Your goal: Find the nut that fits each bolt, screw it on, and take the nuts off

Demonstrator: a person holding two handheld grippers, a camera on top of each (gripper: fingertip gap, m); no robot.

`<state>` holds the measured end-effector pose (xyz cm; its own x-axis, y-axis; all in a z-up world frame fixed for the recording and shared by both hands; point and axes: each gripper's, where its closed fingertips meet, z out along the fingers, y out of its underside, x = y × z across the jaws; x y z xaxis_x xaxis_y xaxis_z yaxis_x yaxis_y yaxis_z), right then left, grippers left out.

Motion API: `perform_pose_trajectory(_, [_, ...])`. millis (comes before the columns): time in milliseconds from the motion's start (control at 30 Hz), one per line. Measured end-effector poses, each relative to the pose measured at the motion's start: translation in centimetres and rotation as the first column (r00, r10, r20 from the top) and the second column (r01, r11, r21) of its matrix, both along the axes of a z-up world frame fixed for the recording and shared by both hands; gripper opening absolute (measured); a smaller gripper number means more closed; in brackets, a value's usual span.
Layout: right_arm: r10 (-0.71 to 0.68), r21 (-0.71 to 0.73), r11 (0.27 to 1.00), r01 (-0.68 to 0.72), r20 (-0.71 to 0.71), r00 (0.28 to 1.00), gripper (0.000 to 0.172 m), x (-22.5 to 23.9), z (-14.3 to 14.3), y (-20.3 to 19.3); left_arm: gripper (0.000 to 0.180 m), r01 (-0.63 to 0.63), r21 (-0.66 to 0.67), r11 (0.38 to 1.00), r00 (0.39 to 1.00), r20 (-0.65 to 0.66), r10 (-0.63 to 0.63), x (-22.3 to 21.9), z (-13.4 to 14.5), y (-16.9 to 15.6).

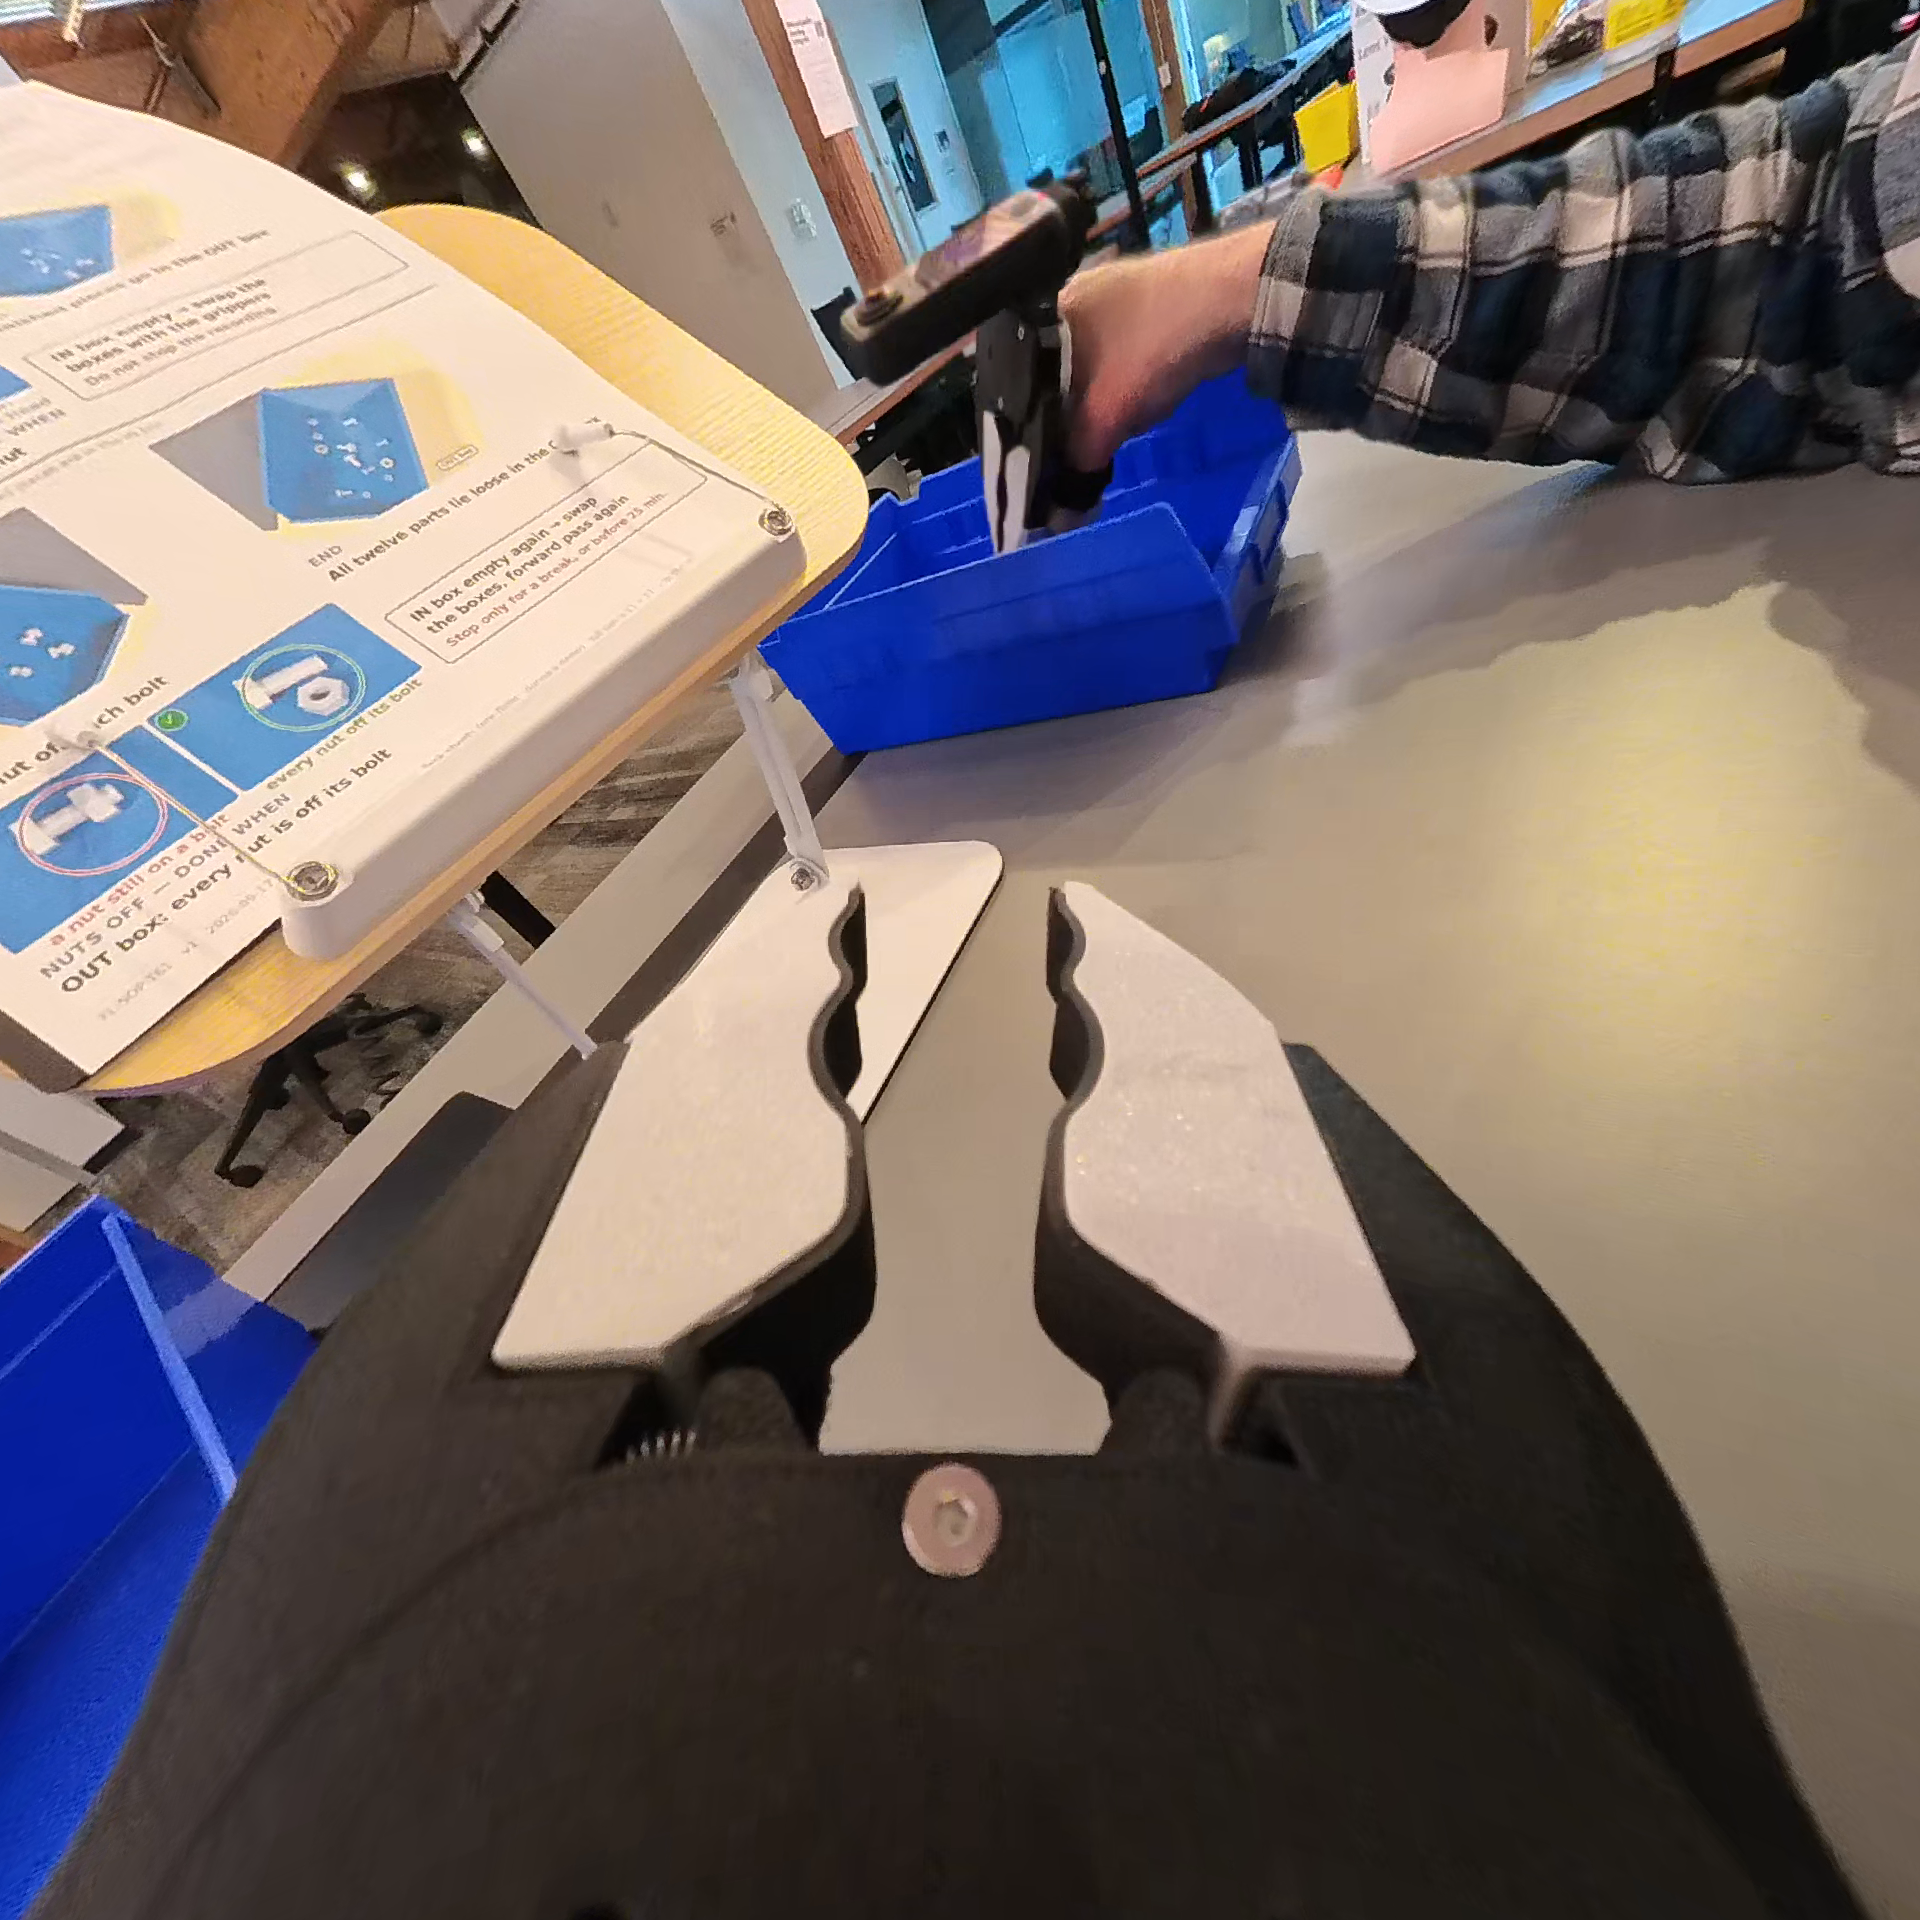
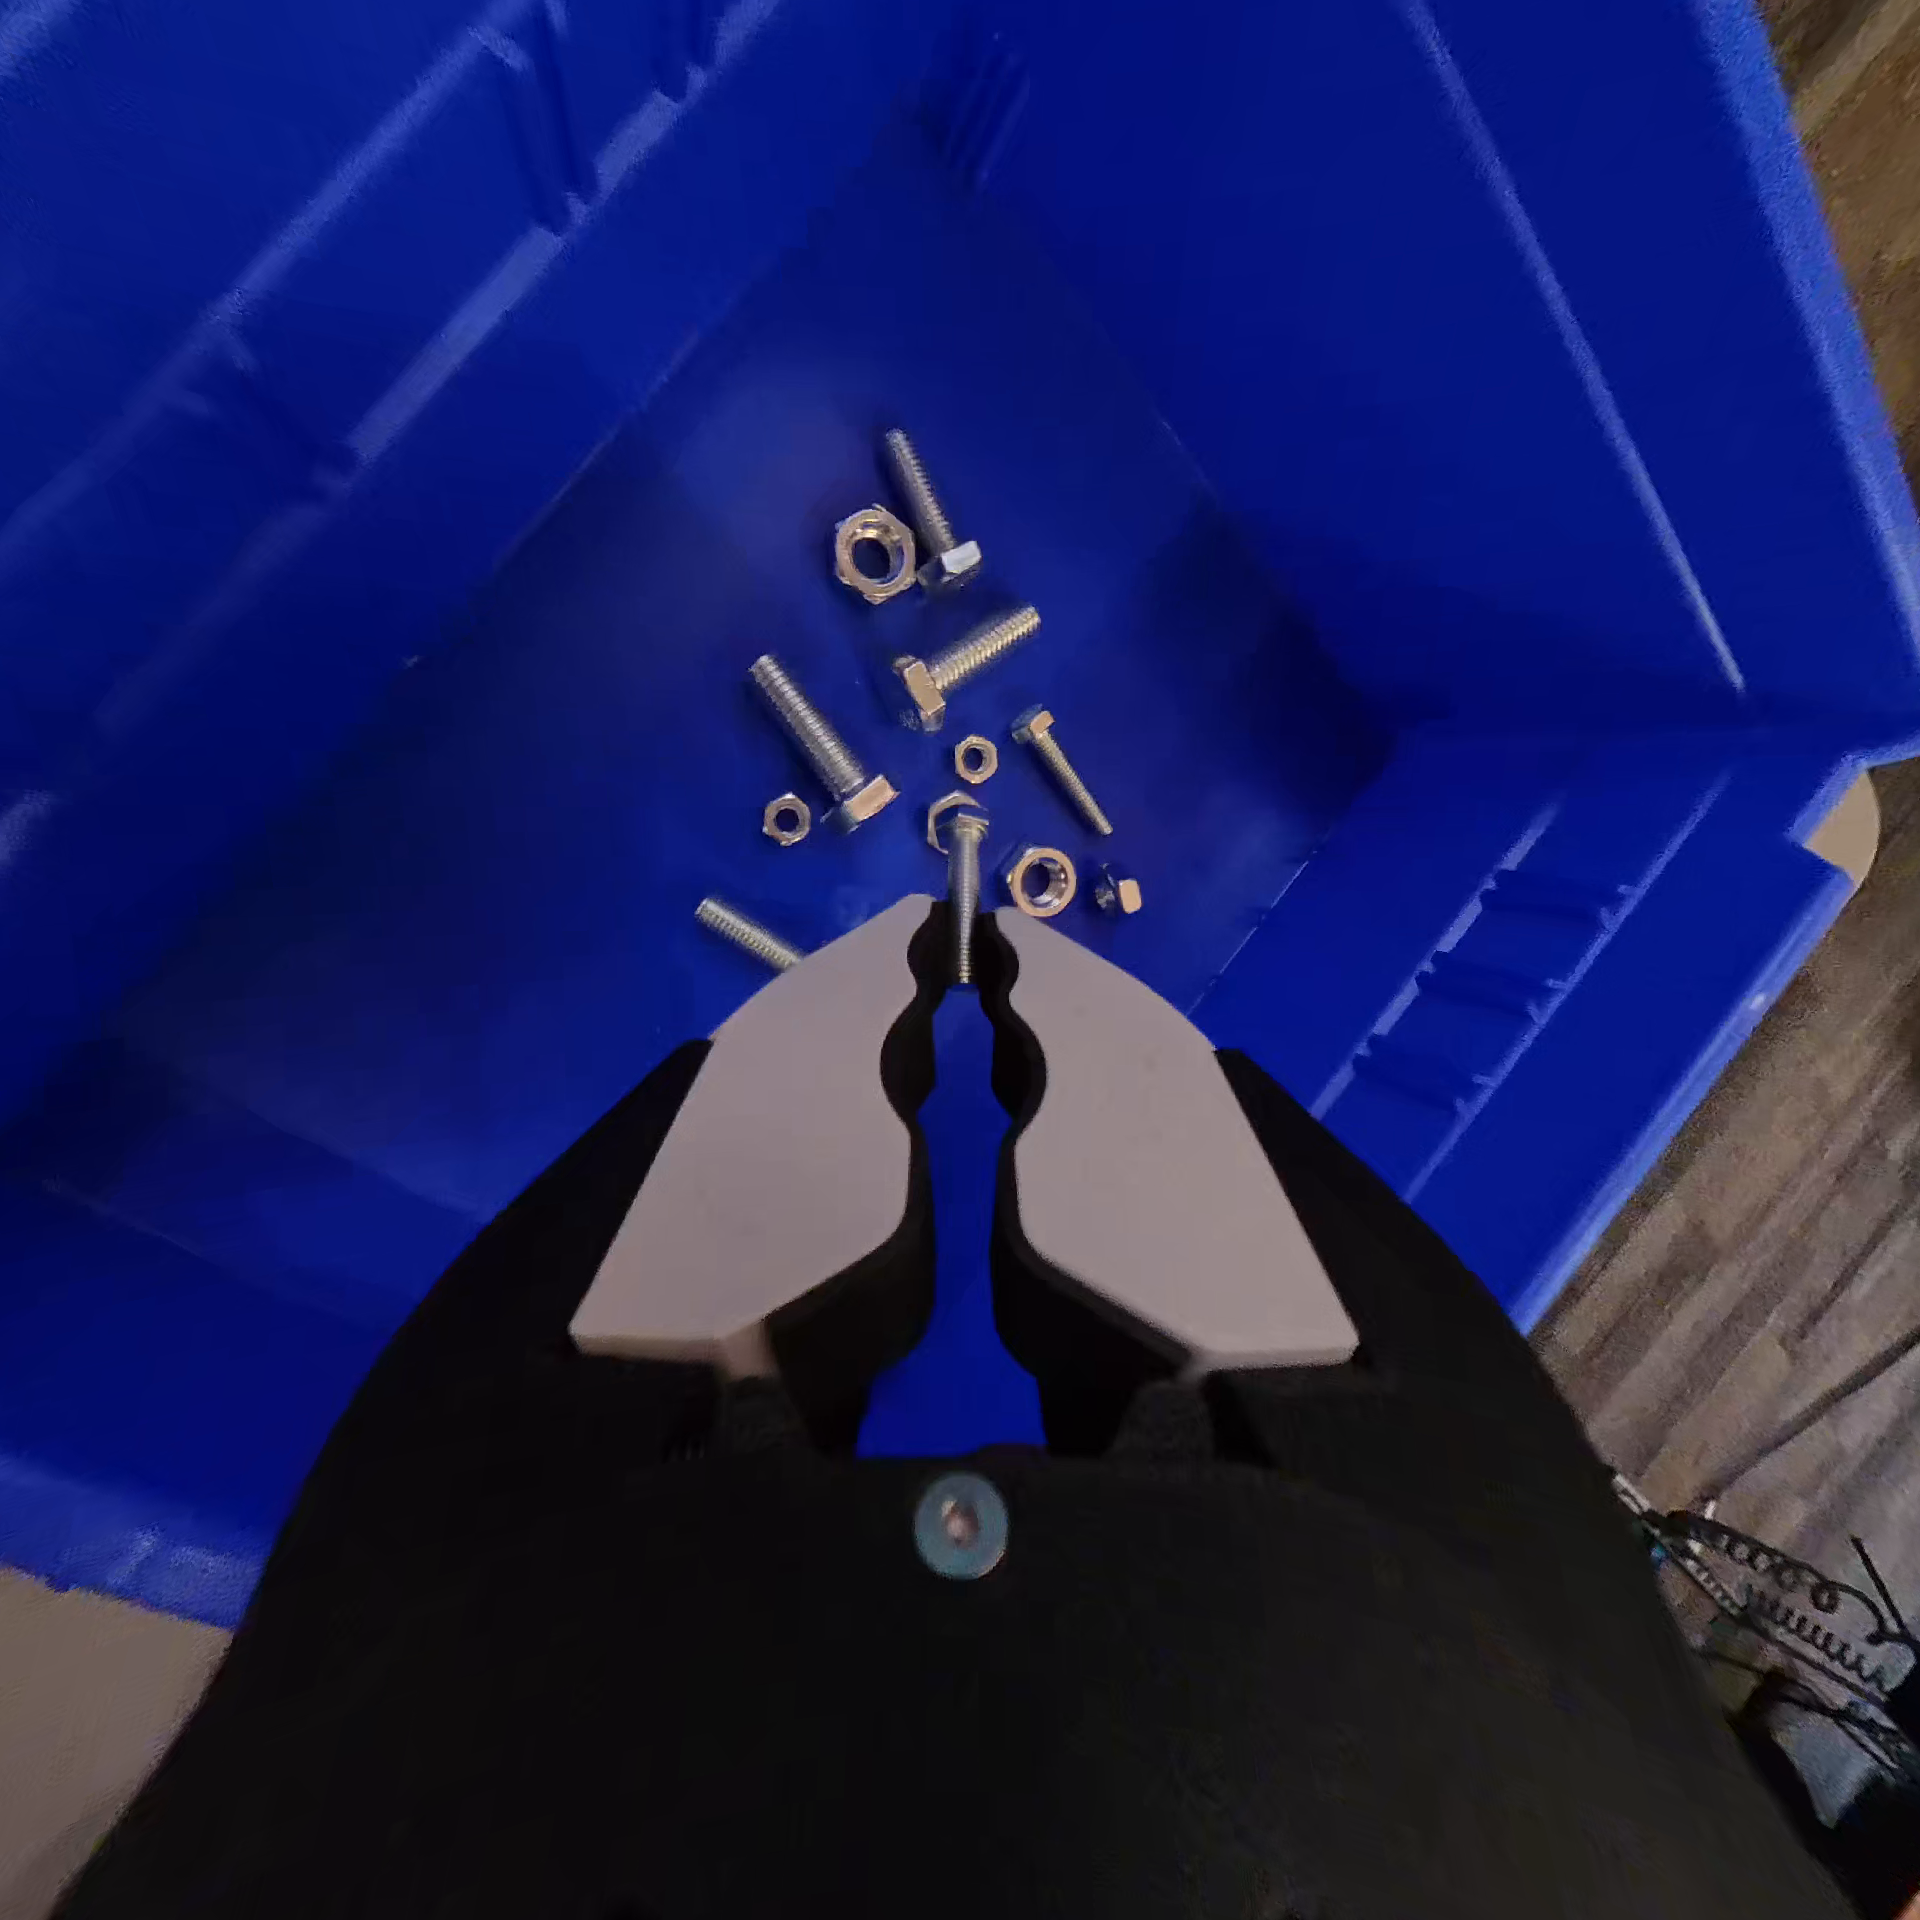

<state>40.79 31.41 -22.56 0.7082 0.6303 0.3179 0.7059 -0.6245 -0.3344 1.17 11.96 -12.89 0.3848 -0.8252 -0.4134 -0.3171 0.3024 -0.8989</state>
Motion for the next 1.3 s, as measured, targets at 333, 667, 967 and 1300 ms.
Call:
perform_pose_trajectory(333, [-0.034,-0.007,0.999,0.034,-0.013,0.999,0.03,0.7,-0.2,0.0,0.032,-0.022,-0.022,1.0,1.0,-0.005,0.022,-0.1,-0.4,0.6])
perform_pose_trajectory(667, [0.261,0.31,0.93,-0.2,-0.17,0.95,0.0,-8.5,10.5,-3.5,0.0,-0.133,-0.045,0.99,0.99,-0.051,0.131,-2.3,-1.7,2.6])
perform_pose_trajectory(967, [0.676,0.462,0.723,-0.513,-0.324,0.661,0.0,-27.8,10.2,-12.9,0.0,-0.474,-0.046,0.879,0.876,-0.127,0.466,-8.4,-4.0,8.1])
perform_pose_trajectory(1300, [0.725,0.581,0.664,-0.471,-0.344,0.597,0.0,-38.6,2.7,-12.9,0.0,-0.628,-0.05,0.776,0.774,-0.136,0.618,-10.3,-6.1,11.6])
